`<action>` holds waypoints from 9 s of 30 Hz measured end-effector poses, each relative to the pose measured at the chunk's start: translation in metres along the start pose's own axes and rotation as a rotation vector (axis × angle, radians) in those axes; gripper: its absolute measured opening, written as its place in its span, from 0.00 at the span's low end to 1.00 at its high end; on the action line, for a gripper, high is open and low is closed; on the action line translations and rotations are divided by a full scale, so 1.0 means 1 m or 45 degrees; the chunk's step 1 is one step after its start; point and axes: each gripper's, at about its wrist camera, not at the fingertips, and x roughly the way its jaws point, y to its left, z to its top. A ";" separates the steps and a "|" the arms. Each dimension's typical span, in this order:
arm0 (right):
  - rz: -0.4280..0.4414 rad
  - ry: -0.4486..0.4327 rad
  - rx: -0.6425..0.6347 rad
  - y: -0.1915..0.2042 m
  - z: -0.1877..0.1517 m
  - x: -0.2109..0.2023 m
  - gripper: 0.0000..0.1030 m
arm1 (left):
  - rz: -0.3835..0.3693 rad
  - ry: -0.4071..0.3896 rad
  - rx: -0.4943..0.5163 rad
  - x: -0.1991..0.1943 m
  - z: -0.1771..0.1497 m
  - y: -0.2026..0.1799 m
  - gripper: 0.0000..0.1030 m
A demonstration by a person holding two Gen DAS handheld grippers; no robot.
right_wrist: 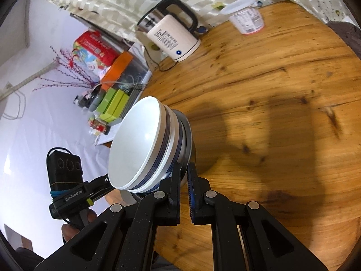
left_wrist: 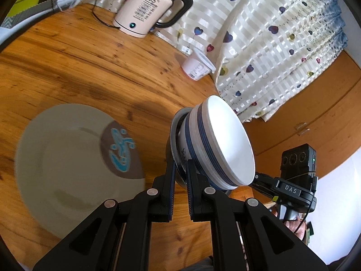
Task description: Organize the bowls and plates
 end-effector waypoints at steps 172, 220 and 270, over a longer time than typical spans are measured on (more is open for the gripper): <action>-0.342 0.108 -0.781 0.132 -0.102 0.080 0.62 | 0.821 -0.168 0.190 -0.059 -0.081 0.010 0.11; -0.341 0.115 -0.771 0.135 -0.105 0.081 0.63 | 0.824 -0.160 0.194 -0.057 -0.081 0.010 0.11; -0.338 0.121 -0.765 0.135 -0.105 0.081 0.63 | 0.828 -0.149 0.196 -0.054 -0.083 0.010 0.11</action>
